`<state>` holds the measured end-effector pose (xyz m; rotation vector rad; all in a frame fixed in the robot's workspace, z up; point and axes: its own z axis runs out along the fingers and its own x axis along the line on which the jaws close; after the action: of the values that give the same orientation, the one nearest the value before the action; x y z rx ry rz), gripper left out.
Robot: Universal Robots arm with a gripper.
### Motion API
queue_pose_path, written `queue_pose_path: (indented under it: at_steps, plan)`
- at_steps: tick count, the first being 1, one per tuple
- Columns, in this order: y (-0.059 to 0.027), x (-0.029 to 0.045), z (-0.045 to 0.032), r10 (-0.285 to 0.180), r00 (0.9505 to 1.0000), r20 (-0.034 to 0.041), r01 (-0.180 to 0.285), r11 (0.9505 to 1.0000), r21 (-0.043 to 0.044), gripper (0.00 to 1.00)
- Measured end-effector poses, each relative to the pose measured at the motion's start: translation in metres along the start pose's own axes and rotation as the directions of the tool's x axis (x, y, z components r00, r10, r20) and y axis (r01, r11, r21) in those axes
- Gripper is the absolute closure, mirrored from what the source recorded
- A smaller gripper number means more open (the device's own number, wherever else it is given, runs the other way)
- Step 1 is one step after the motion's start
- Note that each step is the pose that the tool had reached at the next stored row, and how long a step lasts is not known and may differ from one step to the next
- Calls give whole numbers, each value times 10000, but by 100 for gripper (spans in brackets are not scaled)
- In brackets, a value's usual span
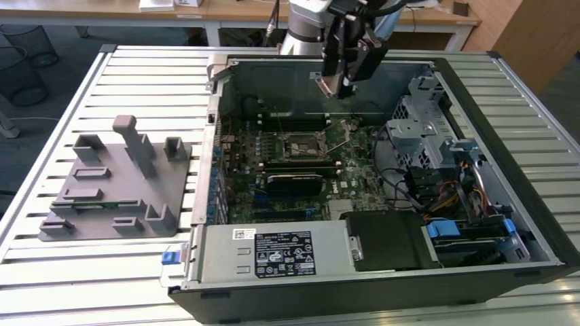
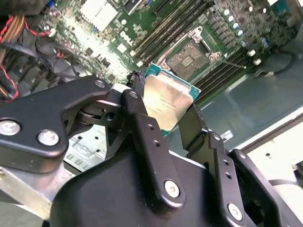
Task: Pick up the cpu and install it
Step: 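Place the cpu into insertion slot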
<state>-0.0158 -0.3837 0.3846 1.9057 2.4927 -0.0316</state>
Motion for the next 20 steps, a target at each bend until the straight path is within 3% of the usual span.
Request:
queue_pose_path:
  at_steps: [8, 16, 20]
  plan:
    - [-13, 4, 6, 974, 9952, -13, -974, 9952, 15, 47]
    - [-20, 7, 11, 1814, 9834, -23, -1814, 9834, 29, 47]
    - [-21, 7, 13, 1999, 9798, -25, -1999, 9798, 32, 47]
